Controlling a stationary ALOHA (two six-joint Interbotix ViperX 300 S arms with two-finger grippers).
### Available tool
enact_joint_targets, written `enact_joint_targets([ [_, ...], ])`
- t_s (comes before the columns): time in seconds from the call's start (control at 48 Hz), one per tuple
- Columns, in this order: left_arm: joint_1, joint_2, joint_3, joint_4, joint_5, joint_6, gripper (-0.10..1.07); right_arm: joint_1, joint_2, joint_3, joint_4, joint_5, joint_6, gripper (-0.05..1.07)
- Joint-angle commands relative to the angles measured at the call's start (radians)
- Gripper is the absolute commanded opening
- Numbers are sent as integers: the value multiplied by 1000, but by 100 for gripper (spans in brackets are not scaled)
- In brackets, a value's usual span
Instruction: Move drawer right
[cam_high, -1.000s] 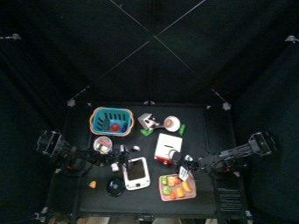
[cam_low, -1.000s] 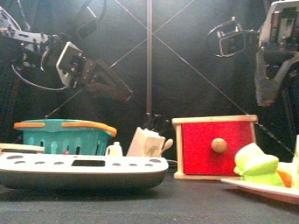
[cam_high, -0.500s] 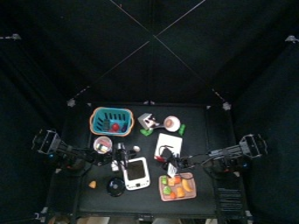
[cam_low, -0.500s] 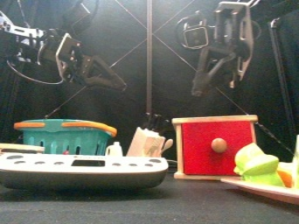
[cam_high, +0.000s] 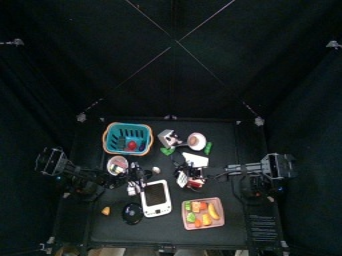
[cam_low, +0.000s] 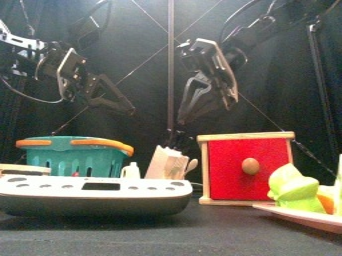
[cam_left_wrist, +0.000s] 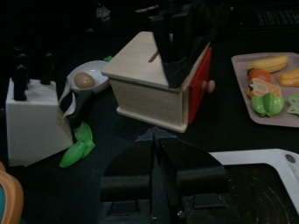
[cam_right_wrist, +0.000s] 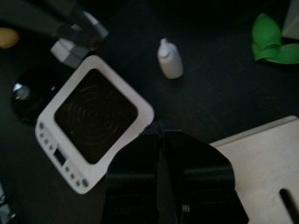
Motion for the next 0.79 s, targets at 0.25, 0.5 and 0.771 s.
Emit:
enact_joint_targets([
  [0.25,-6,-11,-9,0,-2,0,45,18,52,-126,-43,241,-2,41],
  [0.5,-6,-11,-6,0,-2,0,45,28,63,-114,-46,345,-5,41],
  [0.771,-6,-11,-6,0,-2,0,45,26,52,-69,-40,368,-5,41],
])
